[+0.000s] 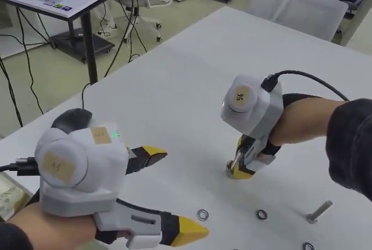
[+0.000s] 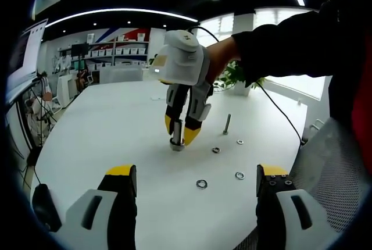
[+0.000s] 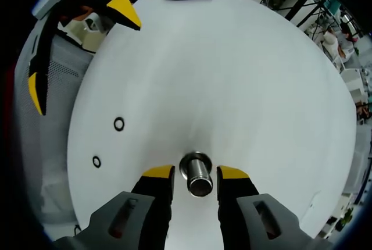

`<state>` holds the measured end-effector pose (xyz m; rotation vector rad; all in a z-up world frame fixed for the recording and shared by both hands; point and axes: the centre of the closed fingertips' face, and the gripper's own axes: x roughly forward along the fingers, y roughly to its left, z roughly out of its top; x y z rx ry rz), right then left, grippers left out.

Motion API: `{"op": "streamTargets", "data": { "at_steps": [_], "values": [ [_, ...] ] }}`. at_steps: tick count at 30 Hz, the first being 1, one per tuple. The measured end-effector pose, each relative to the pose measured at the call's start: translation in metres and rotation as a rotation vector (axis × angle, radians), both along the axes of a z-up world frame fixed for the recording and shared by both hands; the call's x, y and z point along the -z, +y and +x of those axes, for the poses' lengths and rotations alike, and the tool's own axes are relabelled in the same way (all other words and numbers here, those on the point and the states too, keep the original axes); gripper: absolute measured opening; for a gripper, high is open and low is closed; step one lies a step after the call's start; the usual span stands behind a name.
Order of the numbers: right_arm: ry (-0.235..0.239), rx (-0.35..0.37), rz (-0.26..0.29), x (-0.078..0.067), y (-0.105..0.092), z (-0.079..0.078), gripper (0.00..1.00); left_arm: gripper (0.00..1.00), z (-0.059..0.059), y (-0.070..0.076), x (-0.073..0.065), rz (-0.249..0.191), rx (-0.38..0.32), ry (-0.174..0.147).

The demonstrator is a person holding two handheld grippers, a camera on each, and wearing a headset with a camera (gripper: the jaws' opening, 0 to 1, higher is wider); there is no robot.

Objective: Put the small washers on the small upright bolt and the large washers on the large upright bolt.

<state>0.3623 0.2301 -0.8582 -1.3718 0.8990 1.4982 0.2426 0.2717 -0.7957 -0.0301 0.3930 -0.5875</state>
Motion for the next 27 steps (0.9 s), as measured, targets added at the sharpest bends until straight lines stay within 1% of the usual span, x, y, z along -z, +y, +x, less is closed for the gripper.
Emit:
{"op": "streamTargets", "data": {
  "at_steps": [7,18,27],
  "values": [
    [-0.005,0.017,0.006,-0.005,-0.006,0.004,0.31,0.85,0.001,-0.002,-0.001,0.002,0.007,-0.003],
    [-0.018,0.045,0.010,-0.010,-0.022,0.009,0.31,0.85,0.002,-0.005,-0.003,0.005,0.018,-0.007],
    [-0.015,0.067,0.012,-0.013,-0.035,0.006,0.31,0.85,0.003,-0.008,-0.005,0.006,0.028,-0.009]
  ]
}}
